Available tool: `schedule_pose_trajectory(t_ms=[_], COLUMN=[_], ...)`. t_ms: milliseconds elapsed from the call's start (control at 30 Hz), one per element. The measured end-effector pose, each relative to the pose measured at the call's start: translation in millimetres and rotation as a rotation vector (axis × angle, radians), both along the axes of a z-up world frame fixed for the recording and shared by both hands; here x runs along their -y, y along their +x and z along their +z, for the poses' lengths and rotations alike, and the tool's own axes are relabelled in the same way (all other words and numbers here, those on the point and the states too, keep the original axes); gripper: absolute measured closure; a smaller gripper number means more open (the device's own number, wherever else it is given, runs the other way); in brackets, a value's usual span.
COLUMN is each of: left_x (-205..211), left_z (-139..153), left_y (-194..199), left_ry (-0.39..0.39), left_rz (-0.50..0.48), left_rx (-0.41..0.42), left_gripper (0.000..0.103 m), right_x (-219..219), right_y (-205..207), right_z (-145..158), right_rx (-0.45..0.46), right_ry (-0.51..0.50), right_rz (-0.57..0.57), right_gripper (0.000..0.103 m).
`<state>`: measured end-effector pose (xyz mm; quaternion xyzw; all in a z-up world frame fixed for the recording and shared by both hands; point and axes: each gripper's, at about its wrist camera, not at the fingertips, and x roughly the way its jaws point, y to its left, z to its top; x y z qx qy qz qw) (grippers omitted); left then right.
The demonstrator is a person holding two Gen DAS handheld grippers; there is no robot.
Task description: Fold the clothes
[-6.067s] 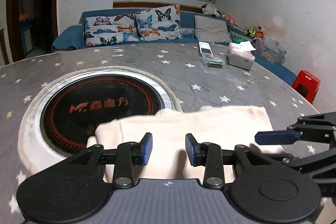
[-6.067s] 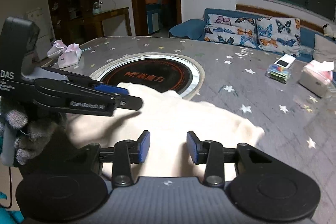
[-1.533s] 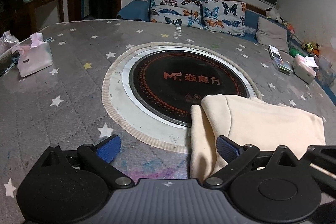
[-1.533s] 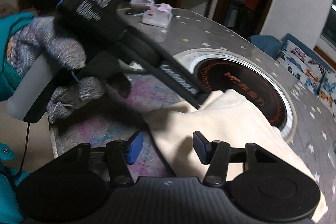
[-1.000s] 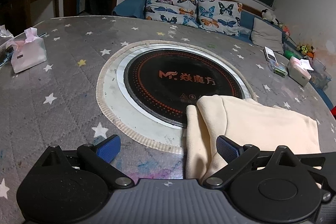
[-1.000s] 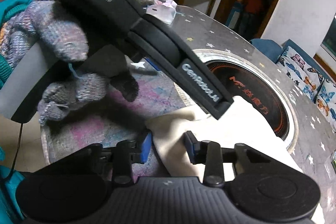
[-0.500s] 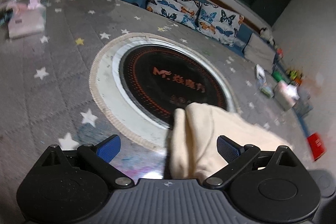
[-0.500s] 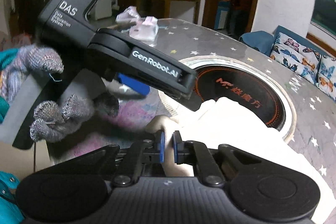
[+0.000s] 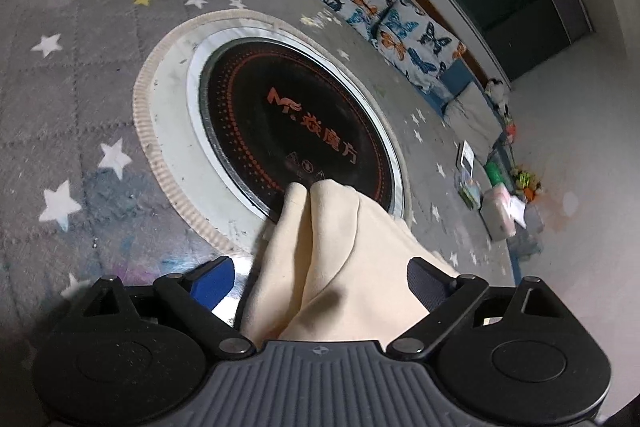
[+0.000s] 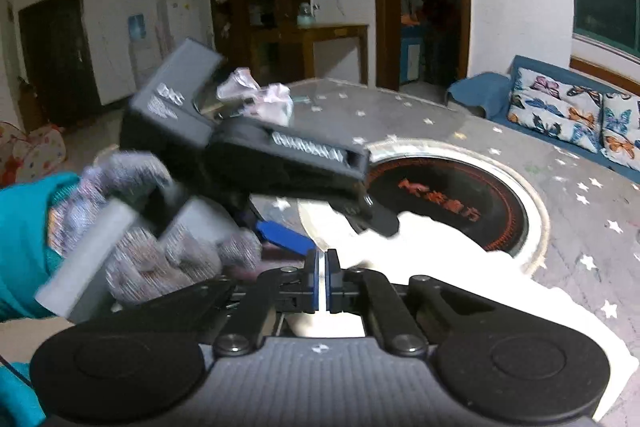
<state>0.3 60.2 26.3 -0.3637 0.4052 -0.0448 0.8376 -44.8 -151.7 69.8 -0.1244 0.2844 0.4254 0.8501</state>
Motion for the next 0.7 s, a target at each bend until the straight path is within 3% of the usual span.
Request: schedule_pose_trajectory(t_ms=[100, 167, 233, 367, 467, 500, 533, 567, 700], left_x=[-3.5, -5.8, -7.9, -9.1, -9.3, -9.7, -10.1, -10.5, -10.5], left_z=[1.7, 2.8, 2.9, 1.5, 0.4, 0.2, 0.1, -0.2, -2.0], left_y=[-2.6, -4.3, -5.5, -4.7, -3.8, -3.5, -3.2, -2.9, -1.2], left_ry=[0.011, 0.019, 0.022, 0.014, 0.003, -0.001, -0.005, -0.012, -0.044], left_rz=[0.005, 0.009, 0.012, 0.015, 0.013, 0.013, 0.014, 0.016, 0.021], left_rx=[0.001, 0.001, 0.001, 0.001, 0.004, 0.004, 0.004, 0.004, 0.003], left_gripper=[0.009, 0.009, 0.009, 0.009, 0.008, 0.008, 0.008, 0.008, 0.009], right_x=[-8.1, -15.2, -23.1, -38.8, -46.7, -46.8, -46.2, -44.6, -30.0], right_y=[2.2, 4.0, 4.7, 3.2, 2.0, 2.4, 2.9, 3.7, 9.2], right_z=[-9.6, -16.6, -23.1, -37.1, -48.8, -49.3, -48.4, -46.4, -28.0], right_rx=[-0.001, -0.009, -0.01, 0.0, 0.027, 0.031, 0.035, 0.035, 0.019], right_ry=[-0.041, -0.066, -0.095, -0.154, -0.198, -0.195, -0.188, -0.174, -0.083], right_rz=[0.023, 0.048, 0.076, 0.113, 0.104, 0.099, 0.095, 0.09, 0.054], right_gripper=[0.095, 0.081, 0.074, 0.069, 0.071, 0.076, 0.089, 0.095, 0.097])
